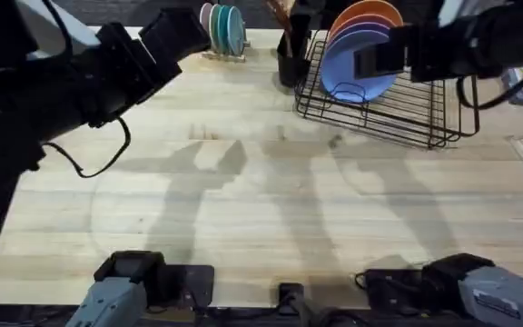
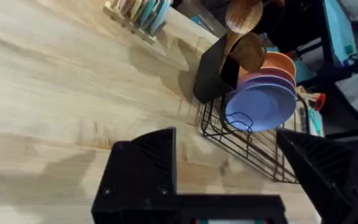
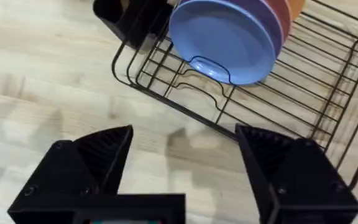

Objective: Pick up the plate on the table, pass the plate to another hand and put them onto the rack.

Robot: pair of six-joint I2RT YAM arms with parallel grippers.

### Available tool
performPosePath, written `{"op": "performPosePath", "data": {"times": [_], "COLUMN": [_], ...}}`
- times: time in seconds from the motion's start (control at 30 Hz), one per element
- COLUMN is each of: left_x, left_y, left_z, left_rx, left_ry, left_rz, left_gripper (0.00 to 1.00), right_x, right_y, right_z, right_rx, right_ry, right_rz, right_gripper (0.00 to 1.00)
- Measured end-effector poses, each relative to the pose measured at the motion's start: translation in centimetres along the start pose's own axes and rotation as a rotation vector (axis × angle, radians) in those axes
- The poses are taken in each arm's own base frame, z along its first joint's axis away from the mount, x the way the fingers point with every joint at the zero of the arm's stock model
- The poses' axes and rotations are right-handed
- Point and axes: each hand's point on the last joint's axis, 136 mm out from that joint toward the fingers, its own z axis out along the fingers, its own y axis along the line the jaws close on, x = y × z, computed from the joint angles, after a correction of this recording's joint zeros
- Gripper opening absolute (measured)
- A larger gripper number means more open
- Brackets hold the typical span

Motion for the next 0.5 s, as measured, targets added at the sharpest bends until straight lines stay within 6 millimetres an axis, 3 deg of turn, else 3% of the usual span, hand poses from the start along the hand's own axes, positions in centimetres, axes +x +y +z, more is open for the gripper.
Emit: {"op": "performPosePath", "data": {"times": [0.27, 0.4, 0.5], "left_x": [0.0, -1.0, 0.0], "left_y": [-1.5, -3.8, -4.5], "left_z": [-0.3, -1.4, -2.7], "left_rx": [0.039, 0.086, 0.083], "left_ry": [0.006, -0.025, 0.033], "left_rz": [0.164, 0.255, 0.334], "left_gripper": [0.996, 0.996, 0.996], "right_x": [0.8, 1.2, 1.7], "right_y": [-0.4, -1.4, -1.8], "right_z": [-2.9, -3.8, -3.9], "right_rx": [0.003, 0.026, 0.035], "right_ry": [0.0, 0.029, 0.048], "right_rz": [0.032, 0.055, 0.067], "right_gripper": [0.997, 0.998, 0.998]}}
